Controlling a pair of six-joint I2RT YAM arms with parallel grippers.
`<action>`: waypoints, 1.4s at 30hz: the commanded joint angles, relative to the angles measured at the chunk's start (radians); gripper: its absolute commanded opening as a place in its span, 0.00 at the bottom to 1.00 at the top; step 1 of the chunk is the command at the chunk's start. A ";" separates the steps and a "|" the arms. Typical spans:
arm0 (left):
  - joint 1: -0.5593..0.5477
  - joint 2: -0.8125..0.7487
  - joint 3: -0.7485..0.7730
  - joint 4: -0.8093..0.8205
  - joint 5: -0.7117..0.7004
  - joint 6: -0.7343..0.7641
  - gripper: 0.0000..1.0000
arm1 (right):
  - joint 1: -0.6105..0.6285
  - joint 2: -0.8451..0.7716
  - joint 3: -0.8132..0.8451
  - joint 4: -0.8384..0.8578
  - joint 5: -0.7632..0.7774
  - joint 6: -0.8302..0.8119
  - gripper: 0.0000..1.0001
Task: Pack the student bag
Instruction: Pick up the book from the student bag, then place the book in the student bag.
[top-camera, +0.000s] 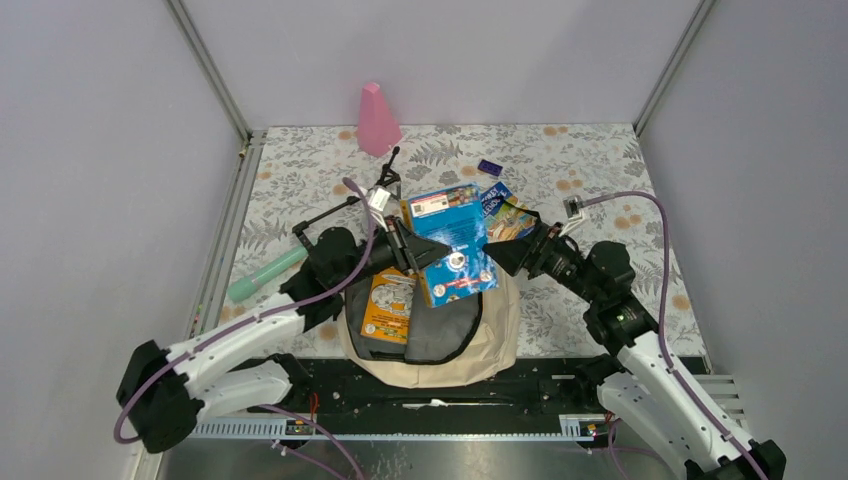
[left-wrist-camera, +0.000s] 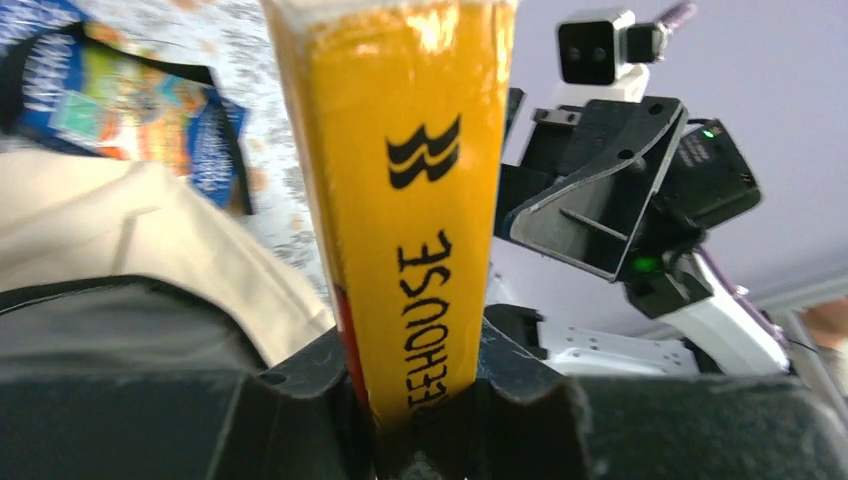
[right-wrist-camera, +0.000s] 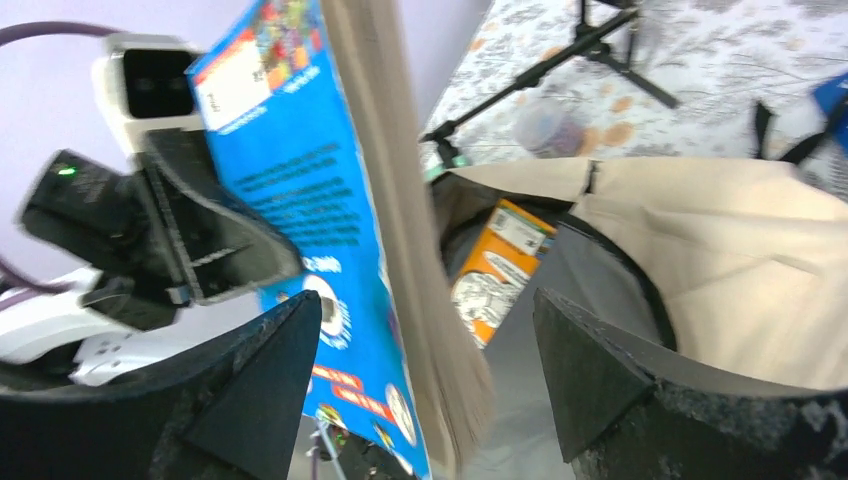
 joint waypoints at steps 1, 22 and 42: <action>0.045 -0.180 0.027 -0.226 -0.135 0.160 0.06 | 0.006 -0.022 0.023 -0.189 0.175 -0.112 0.84; 0.269 -0.331 0.084 -0.733 -0.215 0.325 0.07 | 0.078 0.243 -0.093 -0.310 0.090 -0.052 0.60; 0.293 -0.294 0.149 -0.810 -0.158 0.340 0.07 | 0.179 0.547 -0.032 -0.162 0.082 -0.081 0.30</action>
